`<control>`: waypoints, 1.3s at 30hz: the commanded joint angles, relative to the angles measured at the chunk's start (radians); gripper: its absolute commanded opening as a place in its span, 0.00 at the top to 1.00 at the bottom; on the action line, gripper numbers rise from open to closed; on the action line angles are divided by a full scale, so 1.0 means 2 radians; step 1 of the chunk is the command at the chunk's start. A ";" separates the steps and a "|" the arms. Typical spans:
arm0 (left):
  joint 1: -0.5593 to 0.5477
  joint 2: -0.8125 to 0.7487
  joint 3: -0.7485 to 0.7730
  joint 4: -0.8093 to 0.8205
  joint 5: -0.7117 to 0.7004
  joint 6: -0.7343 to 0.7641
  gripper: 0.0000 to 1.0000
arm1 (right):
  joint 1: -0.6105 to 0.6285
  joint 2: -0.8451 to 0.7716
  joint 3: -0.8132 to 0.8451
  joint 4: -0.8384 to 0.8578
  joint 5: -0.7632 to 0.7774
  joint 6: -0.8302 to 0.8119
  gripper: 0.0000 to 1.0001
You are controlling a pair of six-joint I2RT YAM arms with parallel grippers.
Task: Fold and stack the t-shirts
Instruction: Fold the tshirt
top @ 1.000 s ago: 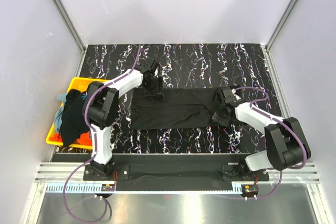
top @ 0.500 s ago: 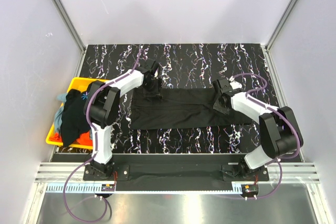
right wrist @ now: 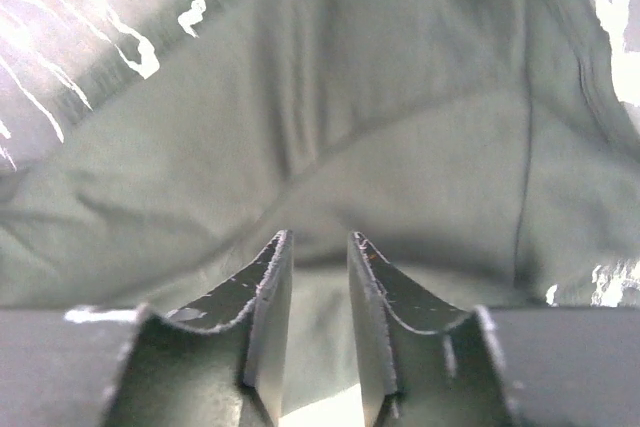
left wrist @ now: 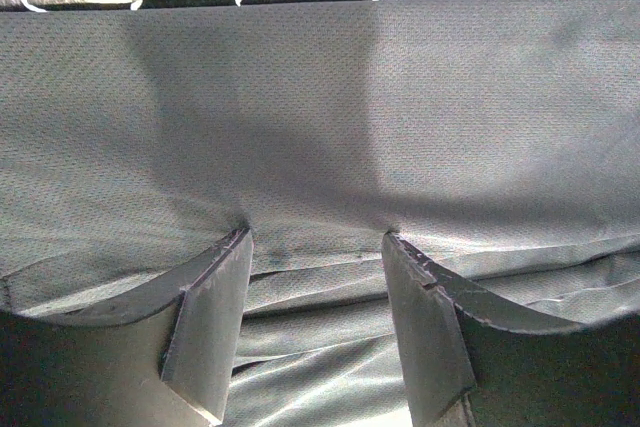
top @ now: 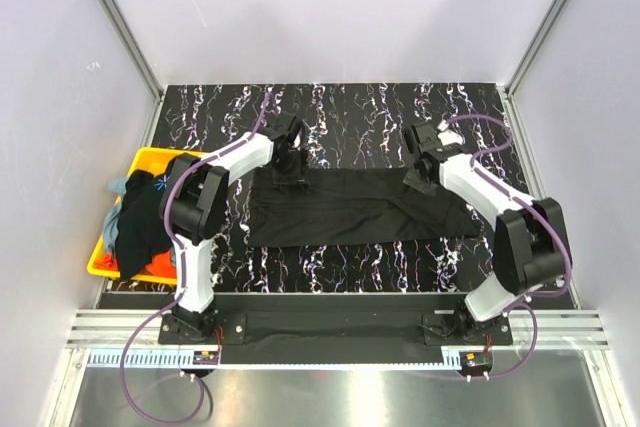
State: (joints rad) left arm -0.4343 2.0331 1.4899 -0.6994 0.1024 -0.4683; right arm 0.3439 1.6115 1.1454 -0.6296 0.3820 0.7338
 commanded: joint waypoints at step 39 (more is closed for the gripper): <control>0.003 -0.016 -0.006 0.007 -0.025 0.003 0.40 | -0.078 -0.113 -0.139 -0.012 -0.015 0.254 0.80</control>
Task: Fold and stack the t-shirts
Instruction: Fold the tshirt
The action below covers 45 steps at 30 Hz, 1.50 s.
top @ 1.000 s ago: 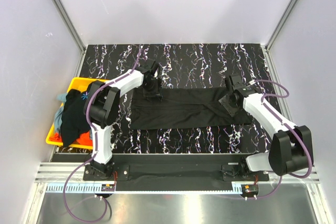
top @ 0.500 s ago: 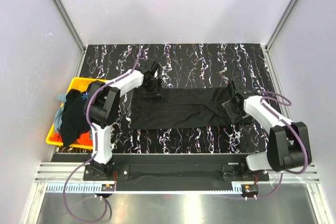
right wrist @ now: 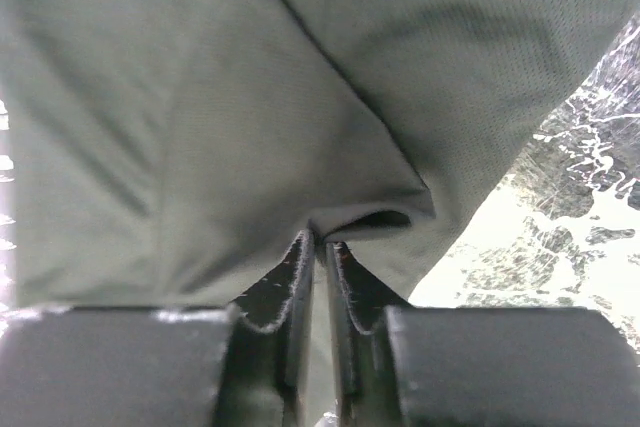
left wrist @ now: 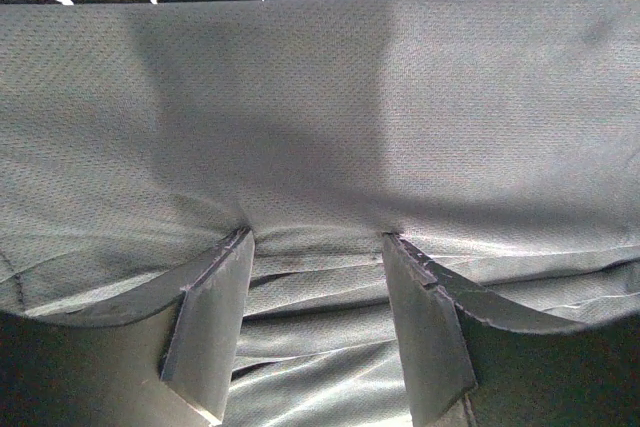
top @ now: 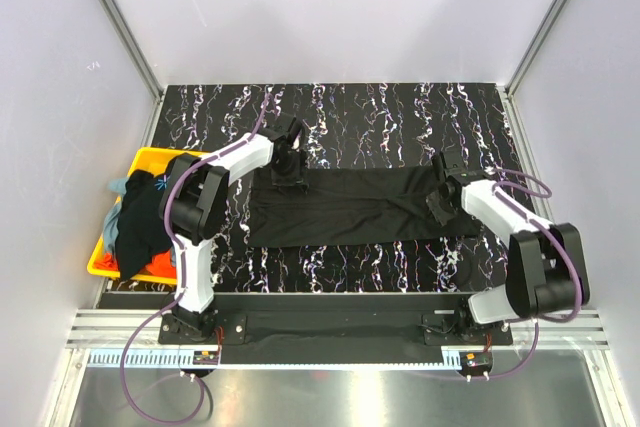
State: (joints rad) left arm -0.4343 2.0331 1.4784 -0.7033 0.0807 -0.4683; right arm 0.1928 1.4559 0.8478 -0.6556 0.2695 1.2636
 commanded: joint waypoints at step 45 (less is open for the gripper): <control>0.003 -0.040 0.014 0.003 -0.003 0.007 0.39 | -0.012 0.127 0.193 -0.007 -0.040 -0.251 0.57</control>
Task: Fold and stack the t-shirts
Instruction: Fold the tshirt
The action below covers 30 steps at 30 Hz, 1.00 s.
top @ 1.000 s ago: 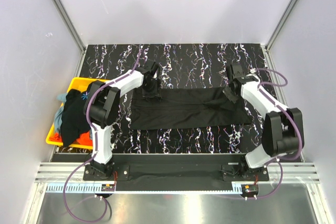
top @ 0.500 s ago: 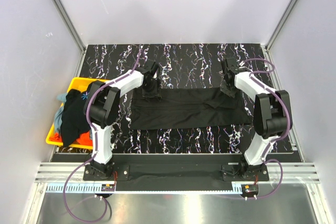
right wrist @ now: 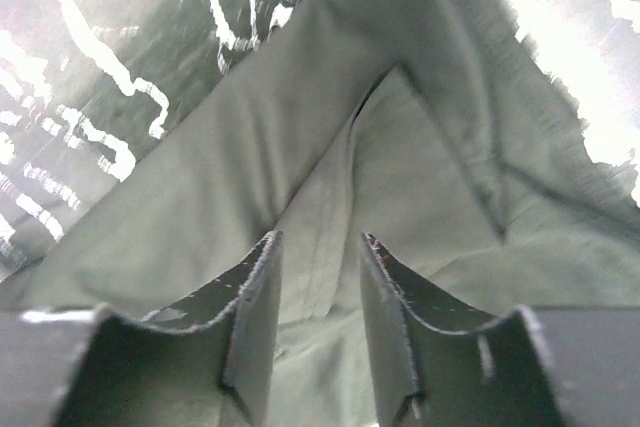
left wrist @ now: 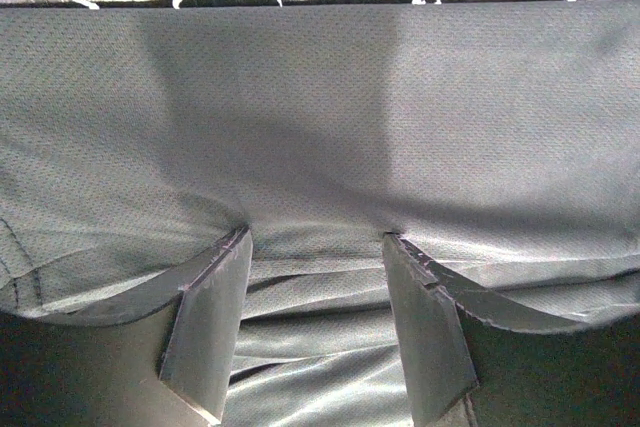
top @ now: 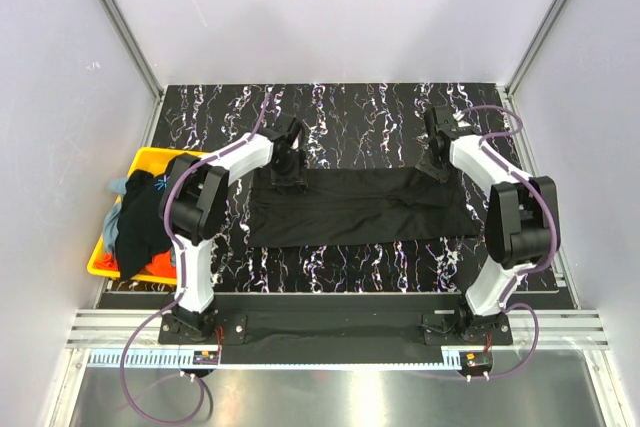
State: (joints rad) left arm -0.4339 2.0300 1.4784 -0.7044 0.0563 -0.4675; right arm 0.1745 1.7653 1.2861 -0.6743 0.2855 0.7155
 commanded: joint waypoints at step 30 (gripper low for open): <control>0.002 -0.059 0.017 -0.001 0.016 0.009 0.38 | -0.002 -0.061 -0.161 0.161 -0.135 0.109 0.61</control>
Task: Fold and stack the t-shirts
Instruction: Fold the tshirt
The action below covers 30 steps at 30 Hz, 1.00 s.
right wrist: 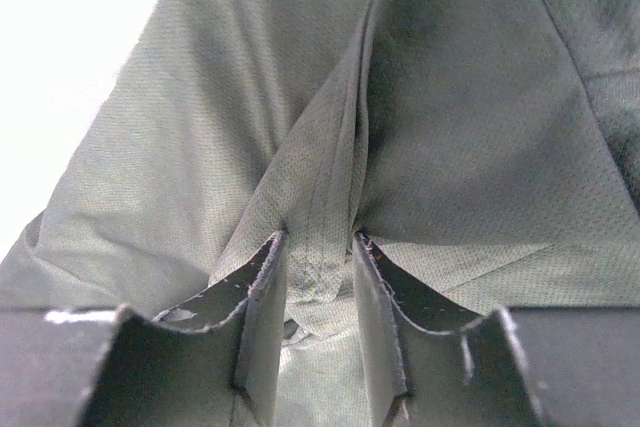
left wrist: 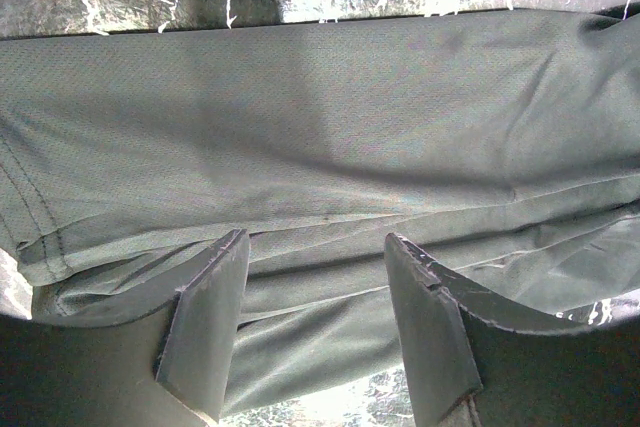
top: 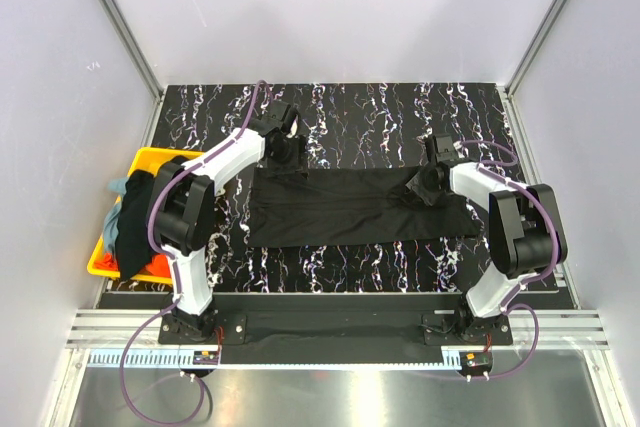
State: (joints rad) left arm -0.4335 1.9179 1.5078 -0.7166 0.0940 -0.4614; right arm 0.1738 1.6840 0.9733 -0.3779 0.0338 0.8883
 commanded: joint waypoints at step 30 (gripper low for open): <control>0.003 0.004 -0.015 0.005 -0.021 -0.002 0.38 | -0.002 -0.005 0.040 0.026 0.006 0.036 0.72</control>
State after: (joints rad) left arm -0.4335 1.9198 1.4899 -0.7151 0.0769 -0.4625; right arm 0.1738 1.6497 0.9913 -0.3634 0.0162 0.9894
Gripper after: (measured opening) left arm 0.617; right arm 0.277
